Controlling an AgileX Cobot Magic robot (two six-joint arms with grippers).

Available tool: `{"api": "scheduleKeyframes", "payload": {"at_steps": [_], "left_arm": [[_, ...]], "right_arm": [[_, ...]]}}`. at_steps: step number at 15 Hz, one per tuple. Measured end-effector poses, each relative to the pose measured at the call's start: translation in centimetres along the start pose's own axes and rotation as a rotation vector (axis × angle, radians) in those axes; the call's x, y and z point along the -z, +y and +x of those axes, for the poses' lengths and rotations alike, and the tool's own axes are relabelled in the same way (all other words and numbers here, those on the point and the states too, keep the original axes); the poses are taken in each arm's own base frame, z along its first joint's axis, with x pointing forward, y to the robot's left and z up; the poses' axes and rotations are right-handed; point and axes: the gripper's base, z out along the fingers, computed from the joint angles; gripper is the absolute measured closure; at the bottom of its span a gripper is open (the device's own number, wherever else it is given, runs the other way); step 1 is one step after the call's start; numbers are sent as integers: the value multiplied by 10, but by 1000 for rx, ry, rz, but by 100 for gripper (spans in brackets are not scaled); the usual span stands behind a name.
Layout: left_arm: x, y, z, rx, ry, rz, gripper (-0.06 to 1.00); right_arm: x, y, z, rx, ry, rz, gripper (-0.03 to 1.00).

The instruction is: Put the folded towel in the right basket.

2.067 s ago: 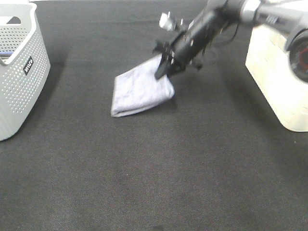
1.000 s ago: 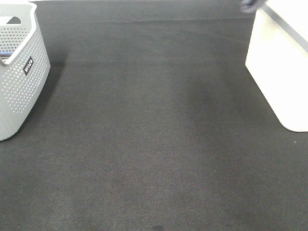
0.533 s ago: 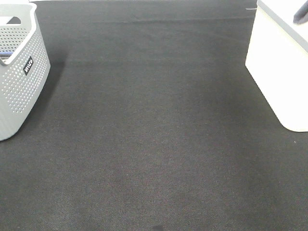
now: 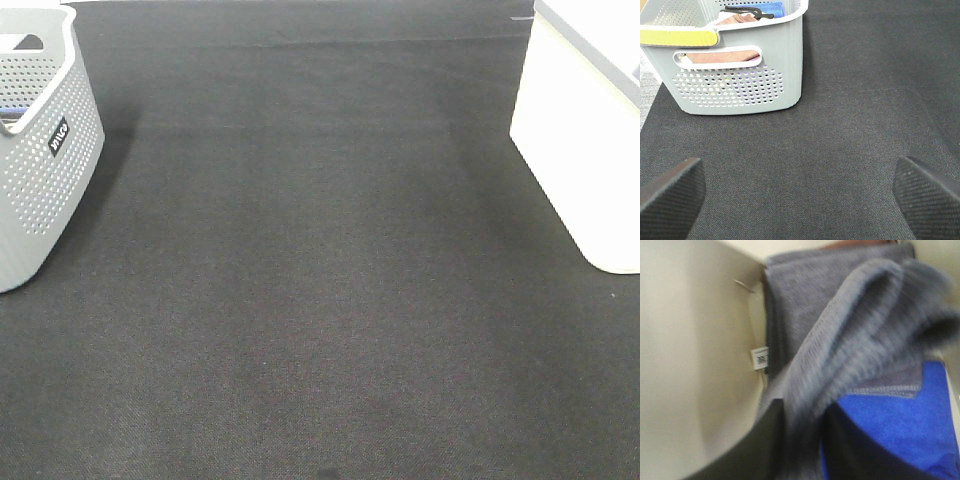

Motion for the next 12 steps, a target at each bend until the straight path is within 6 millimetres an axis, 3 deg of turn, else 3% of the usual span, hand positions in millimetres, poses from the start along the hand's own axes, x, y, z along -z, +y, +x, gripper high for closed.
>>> {"api": "scheduleKeyframes", "payload": {"at_steps": [3,5,7,12], "left_arm": [[0,0,0,0,0,0,-3],[0,0,0,0,0,0,-3],[0,0,0,0,0,0,-3],[0,0,0,0,0,0,-3]], "right_arm": [[-3,-2,1,-21,7,11,31],[8,6,-1,-27,-16,-30,26],[32,27,-2,16,-60,-58,25],[78,115,13,213,-129,-119,25]]}}
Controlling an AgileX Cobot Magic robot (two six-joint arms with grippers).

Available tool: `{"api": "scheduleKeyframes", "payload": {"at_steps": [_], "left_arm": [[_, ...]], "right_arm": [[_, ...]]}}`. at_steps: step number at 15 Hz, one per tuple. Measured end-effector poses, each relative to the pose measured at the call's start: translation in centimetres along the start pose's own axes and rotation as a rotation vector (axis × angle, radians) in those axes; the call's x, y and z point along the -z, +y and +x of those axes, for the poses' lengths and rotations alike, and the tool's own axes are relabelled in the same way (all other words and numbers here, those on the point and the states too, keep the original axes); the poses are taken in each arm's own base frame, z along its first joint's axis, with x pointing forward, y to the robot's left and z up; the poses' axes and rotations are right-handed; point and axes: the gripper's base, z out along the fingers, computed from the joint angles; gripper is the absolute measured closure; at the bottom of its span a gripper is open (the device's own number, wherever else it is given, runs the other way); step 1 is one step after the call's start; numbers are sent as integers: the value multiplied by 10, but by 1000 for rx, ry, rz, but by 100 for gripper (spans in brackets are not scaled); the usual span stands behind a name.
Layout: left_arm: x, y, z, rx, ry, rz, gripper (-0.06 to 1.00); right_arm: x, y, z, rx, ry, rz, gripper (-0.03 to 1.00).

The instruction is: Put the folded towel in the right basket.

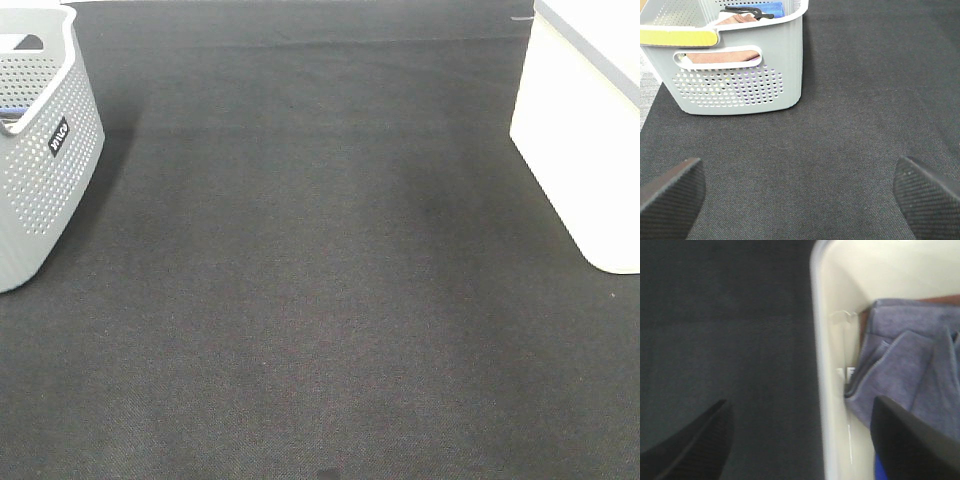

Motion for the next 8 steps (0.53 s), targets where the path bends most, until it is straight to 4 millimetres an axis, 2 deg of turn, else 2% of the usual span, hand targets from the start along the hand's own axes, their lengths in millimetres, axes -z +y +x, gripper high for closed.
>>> {"api": "scheduleKeyframes", "payload": {"at_steps": [3,5,6,8], "left_arm": [[0,0,0,0,0,0,-3],[0,0,0,0,0,0,-3],[0,0,0,0,0,0,-3],[0,0,0,0,0,0,-3]], "right_arm": [[29,28,9,75,-13,26,25],[48,29,29,74,26,41,25],[48,29,29,74,26,41,25],[64,27,70,66,118,70,25]]}}
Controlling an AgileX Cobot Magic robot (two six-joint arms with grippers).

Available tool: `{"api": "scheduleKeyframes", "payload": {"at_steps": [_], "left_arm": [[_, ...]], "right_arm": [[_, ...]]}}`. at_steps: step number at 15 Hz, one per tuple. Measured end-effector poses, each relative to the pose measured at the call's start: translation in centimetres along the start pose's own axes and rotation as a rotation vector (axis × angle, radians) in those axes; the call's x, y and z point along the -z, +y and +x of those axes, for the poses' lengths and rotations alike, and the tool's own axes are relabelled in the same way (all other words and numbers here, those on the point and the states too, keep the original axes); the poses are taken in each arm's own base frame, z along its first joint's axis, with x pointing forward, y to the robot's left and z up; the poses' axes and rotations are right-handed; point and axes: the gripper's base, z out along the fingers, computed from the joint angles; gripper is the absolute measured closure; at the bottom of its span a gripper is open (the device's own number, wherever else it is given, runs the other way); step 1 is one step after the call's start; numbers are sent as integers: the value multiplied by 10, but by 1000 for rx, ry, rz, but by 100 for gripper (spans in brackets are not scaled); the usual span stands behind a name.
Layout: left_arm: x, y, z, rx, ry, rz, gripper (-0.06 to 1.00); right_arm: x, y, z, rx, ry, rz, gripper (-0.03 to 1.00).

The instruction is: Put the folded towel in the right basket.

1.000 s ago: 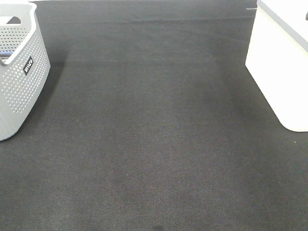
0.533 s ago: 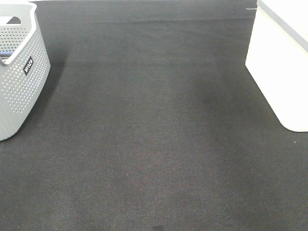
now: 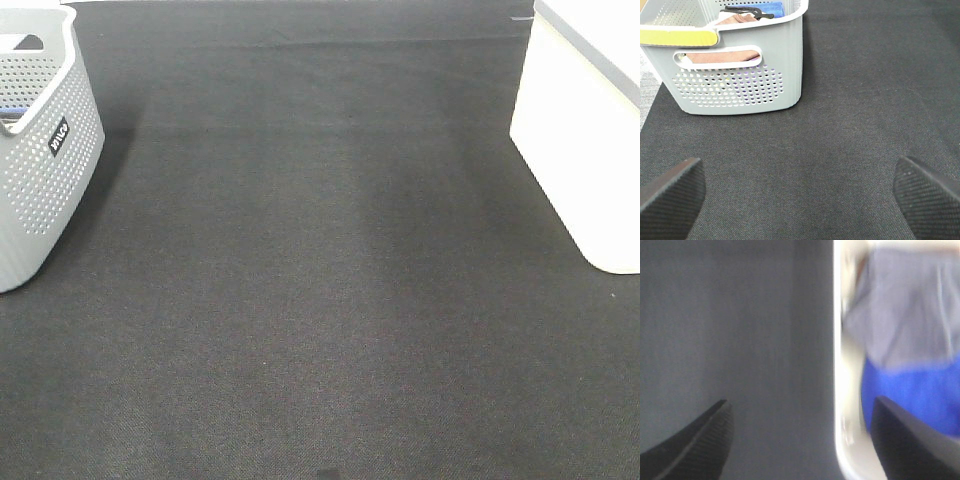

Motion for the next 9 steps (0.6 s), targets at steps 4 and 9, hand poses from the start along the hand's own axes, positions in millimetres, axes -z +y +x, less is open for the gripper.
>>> {"api": "scheduleKeyframes", "payload": {"at_steps": [4,9], "left_arm": [[0,0,0,0,0,0,-3],[0,0,0,0,0,0,-3]], "right_arm": [[-3,-4,86,-13,196,34,25],[-1,-7,202,-27,355,51,25]]}}
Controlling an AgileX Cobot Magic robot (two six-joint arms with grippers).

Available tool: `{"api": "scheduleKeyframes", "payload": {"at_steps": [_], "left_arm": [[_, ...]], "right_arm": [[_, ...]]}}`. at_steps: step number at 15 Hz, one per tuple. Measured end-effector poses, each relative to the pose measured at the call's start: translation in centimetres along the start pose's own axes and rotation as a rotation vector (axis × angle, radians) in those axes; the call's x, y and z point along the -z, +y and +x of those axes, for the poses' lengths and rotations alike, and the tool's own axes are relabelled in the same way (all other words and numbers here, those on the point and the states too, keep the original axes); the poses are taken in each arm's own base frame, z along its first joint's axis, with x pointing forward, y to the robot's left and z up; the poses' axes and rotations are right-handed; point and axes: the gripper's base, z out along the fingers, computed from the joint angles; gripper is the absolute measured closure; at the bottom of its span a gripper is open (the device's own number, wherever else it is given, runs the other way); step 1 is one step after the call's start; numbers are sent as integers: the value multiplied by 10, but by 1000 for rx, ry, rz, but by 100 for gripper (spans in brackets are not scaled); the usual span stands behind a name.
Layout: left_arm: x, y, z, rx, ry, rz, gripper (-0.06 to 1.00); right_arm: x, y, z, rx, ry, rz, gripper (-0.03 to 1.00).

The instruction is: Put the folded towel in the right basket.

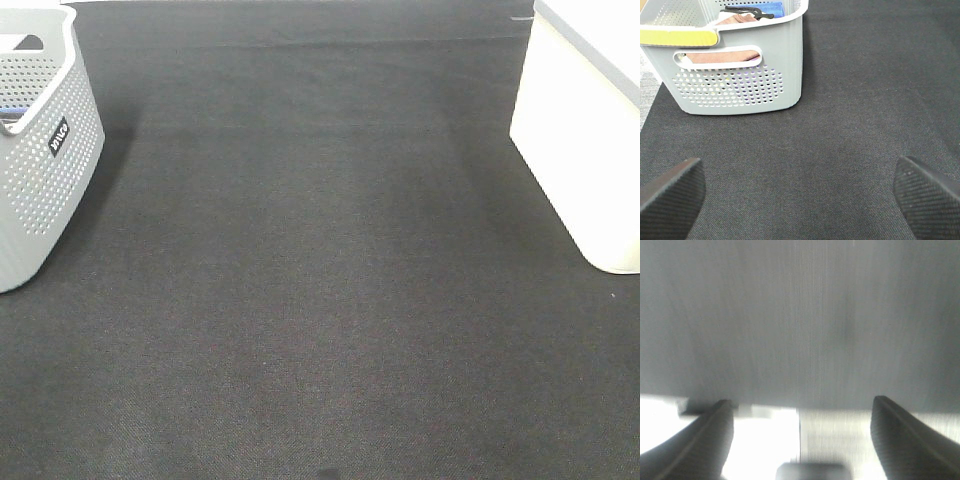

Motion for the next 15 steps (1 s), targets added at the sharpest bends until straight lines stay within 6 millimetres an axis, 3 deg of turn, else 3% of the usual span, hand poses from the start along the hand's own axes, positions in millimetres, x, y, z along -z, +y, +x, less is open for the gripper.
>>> {"api": "scheduleKeyframes", "payload": {"at_steps": [4,6,9,10,15], "left_arm": [[0,0,0,0,0,0,-3],[0,0,0,0,0,0,-3],[0,0,0,0,0,0,-3],[0,0,0,0,0,0,-3],[0,0,0,0,0,0,-3]], "right_arm": [[-6,-1,71,10,-66,16,25],[-4,-2,105,24,-214,32,25],[15,-1,137,47,-511,40,25],[15,-1,137,47,-511,40,25],[30,0,187,107,-863,67,25]]}}
